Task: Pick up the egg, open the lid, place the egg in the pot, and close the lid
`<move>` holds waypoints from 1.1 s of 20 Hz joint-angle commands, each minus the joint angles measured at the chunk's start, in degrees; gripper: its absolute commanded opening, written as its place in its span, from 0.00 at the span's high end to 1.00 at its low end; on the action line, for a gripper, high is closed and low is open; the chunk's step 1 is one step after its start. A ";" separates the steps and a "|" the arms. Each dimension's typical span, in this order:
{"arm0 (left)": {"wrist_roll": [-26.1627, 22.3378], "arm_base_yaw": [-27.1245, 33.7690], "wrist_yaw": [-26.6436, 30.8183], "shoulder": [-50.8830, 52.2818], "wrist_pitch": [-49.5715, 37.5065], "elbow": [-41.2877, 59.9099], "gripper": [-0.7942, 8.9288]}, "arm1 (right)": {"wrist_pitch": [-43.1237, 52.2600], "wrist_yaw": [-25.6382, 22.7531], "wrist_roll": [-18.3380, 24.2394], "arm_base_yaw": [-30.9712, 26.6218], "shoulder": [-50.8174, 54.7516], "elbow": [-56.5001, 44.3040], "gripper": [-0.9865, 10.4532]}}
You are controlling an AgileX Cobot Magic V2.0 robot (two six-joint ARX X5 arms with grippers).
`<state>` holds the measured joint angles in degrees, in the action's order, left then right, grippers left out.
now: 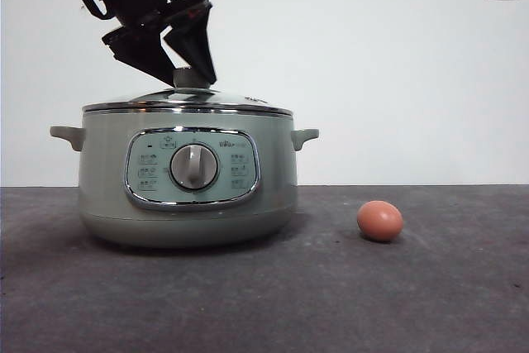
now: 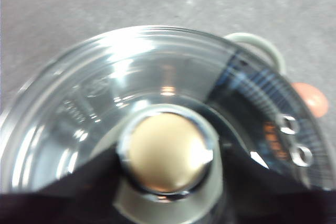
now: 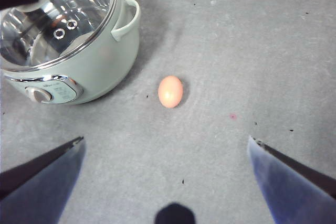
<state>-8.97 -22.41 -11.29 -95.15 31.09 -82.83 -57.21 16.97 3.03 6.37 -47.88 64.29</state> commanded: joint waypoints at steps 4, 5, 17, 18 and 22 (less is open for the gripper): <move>1.31 -0.20 -0.74 -0.63 -0.33 -0.22 0.89 | 0.13 0.20 0.22 -0.02 0.02 0.15 0.42; 1.31 -0.20 -0.74 -0.63 -0.33 -0.22 0.93 | 0.13 0.20 0.22 -0.02 0.02 0.15 0.42; 1.88 0.15 -1.07 7.04 -1.11 -0.24 0.93 | 0.24 0.17 0.22 0.00 -3.43 0.15 0.42; 1.88 0.26 -1.09 8.59 -1.16 -0.24 0.93 | 0.39 0.17 0.22 0.00 -4.26 0.15 0.42; 2.69 1.01 -1.07 16.13 0.79 -0.24 0.93 | 3.93 0.22 -0.13 0.09 -8.52 0.15 0.42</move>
<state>-7.09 -21.65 -11.84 -80.07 33.54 -82.61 -53.39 16.97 2.96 6.39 -56.31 64.29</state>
